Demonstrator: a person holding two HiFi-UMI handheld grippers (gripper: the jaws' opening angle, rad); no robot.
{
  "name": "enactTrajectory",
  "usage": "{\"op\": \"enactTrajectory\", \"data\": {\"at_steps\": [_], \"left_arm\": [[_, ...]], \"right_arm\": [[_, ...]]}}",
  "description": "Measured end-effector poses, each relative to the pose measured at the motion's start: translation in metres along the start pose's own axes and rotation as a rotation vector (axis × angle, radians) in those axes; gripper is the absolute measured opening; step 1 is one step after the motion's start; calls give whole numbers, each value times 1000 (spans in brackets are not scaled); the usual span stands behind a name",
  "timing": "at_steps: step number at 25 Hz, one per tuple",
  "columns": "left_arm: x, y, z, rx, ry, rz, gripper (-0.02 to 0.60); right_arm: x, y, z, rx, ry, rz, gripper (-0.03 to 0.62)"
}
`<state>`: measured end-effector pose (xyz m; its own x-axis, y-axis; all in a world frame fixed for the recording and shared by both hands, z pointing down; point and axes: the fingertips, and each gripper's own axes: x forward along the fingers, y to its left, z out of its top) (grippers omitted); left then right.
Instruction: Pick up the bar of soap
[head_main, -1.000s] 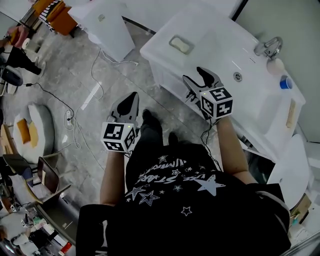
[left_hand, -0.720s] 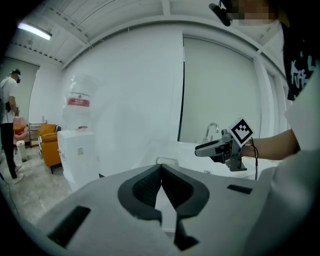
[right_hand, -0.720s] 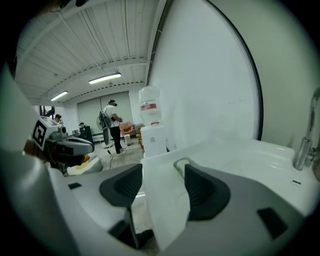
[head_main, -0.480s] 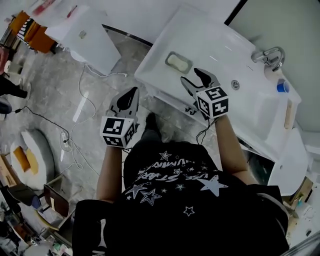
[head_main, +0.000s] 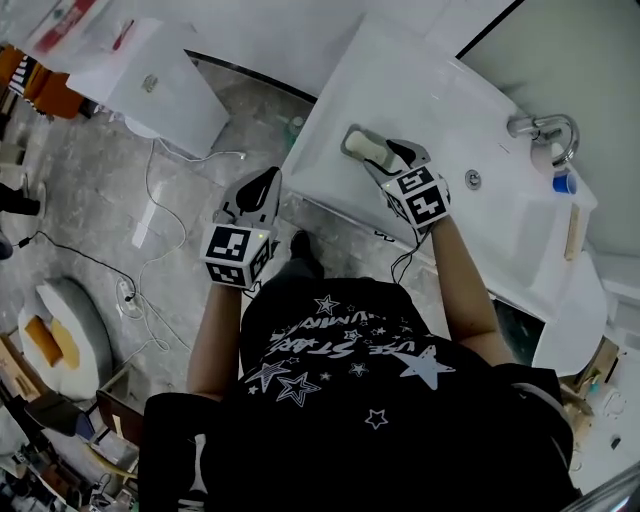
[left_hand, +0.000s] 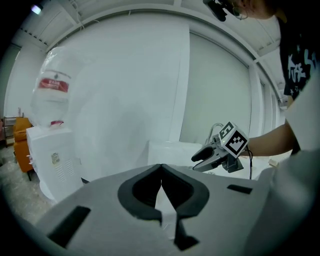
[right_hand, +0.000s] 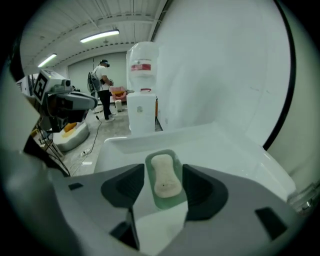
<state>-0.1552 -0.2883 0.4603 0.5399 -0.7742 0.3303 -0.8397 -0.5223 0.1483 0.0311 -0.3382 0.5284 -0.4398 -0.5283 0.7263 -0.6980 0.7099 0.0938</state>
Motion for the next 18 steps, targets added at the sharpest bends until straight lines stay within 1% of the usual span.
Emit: {"op": "enactTrajectory", "data": {"at_steps": [6, 8, 10, 15, 18], "left_arm": [[18, 27, 2, -19, 22, -27, 11], [23, 33, 0, -32, 25, -36, 11], [29, 39, -1, -41, 23, -43, 11], [40, 48, 4, -45, 22, -59, 11], [45, 52, 5, -54, 22, -65, 11]], "right_arm": [[28, 0, -1, -104, 145, 33, 249], [35, -2, -2, -155, 183, 38, 249], [41, -2, -3, -185, 217, 41, 244], [51, -2, -8, -205, 287, 80, 225], [55, 1, -12, -181, 346, 127, 227]]}}
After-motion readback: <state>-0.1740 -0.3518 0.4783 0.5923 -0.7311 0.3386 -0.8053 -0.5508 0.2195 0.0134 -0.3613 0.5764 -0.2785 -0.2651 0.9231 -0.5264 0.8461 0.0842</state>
